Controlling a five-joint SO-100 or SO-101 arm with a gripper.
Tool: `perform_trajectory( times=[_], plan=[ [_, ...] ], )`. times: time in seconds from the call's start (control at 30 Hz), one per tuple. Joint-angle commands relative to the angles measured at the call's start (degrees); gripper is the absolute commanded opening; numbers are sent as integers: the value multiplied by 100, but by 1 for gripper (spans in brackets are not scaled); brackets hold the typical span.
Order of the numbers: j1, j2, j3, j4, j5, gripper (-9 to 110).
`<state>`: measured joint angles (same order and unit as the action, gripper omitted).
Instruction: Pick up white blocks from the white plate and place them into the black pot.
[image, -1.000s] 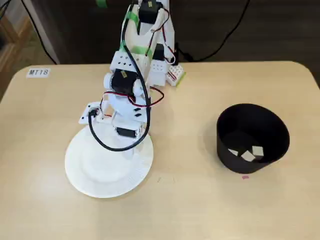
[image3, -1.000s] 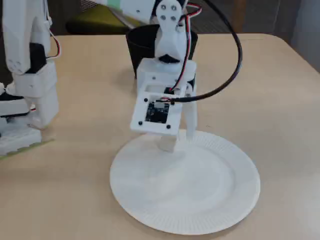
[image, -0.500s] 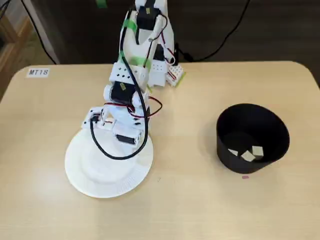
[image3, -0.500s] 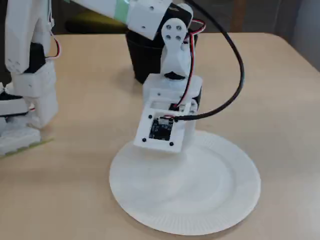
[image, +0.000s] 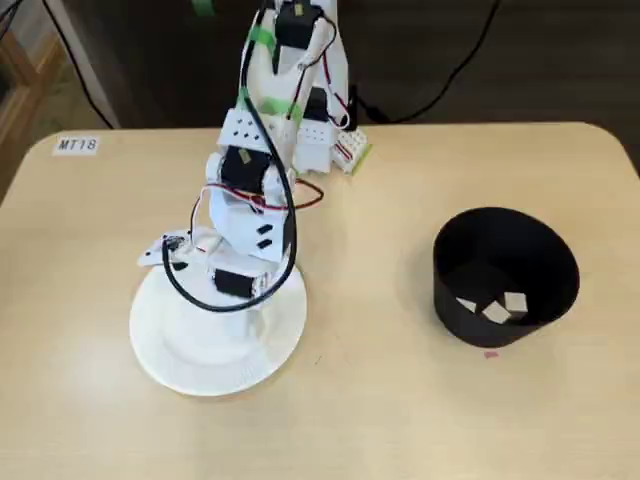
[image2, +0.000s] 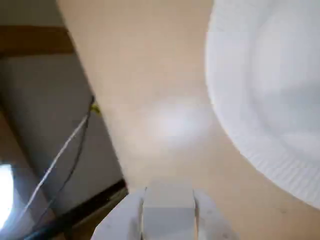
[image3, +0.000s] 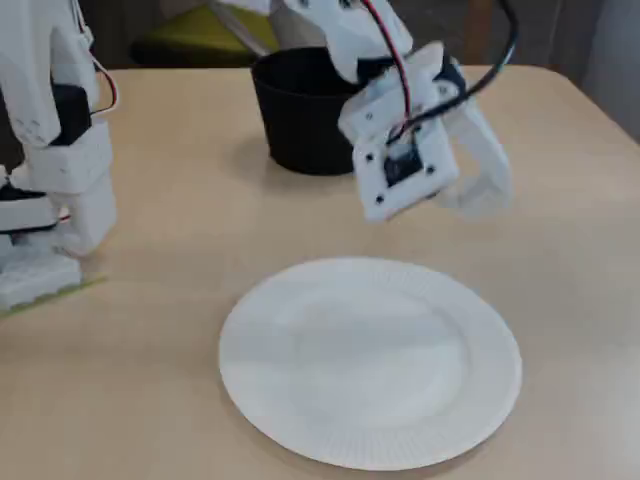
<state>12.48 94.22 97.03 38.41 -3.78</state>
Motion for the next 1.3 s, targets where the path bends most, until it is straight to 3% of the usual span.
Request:
perform_trajectory(
  times=[0.0, 0.2, 0.63, 1.07, 1.17, 1.27],
  plan=[
    [-580, 949, 44, -677, -18, -2],
    [-1854, 2153, 694, -1881, 141, -2],
    [-4509, 2971, 2435, -1775, 396, -2],
    [-4860, 2979, 3199, -1661, 176, -2],
    [-4764, 3059, 3208, -1564, -114, 25],
    [-4641, 3173, 3208, -1494, -246, 34]
  ],
)
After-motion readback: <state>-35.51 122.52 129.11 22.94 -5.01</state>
